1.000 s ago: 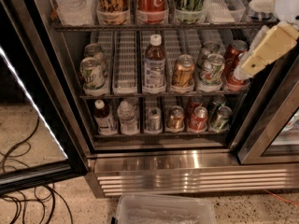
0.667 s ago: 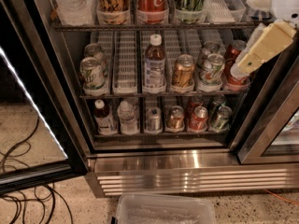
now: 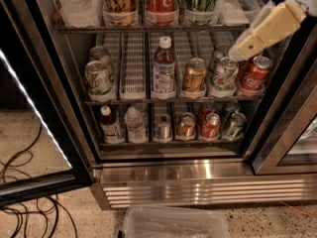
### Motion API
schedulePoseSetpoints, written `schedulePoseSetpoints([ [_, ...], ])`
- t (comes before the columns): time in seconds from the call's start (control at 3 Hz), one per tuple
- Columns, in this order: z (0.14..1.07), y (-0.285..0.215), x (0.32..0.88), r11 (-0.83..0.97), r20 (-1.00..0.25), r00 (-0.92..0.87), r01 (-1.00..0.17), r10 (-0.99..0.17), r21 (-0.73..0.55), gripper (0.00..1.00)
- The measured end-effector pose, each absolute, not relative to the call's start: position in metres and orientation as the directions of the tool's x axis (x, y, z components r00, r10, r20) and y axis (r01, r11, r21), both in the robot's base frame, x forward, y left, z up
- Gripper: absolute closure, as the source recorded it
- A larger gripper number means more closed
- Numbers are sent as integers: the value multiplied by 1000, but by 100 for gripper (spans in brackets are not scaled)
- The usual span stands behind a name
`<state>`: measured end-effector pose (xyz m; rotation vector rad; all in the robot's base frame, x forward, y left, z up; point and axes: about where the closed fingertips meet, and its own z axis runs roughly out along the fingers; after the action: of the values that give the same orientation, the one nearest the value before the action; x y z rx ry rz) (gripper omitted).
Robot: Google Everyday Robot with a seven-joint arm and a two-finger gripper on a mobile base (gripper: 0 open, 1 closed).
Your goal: Pick green can from top shelf of fridge
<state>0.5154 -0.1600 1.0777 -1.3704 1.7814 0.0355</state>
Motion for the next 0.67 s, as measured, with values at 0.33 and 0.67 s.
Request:
schedulePoseSetpoints([
  [0.33, 1106, -135, 516, 486, -756, 36, -745, -654, -457, 0],
  [0.67, 1127, -109, 532, 568, -846, 90, -703, -526, -428, 0],
])
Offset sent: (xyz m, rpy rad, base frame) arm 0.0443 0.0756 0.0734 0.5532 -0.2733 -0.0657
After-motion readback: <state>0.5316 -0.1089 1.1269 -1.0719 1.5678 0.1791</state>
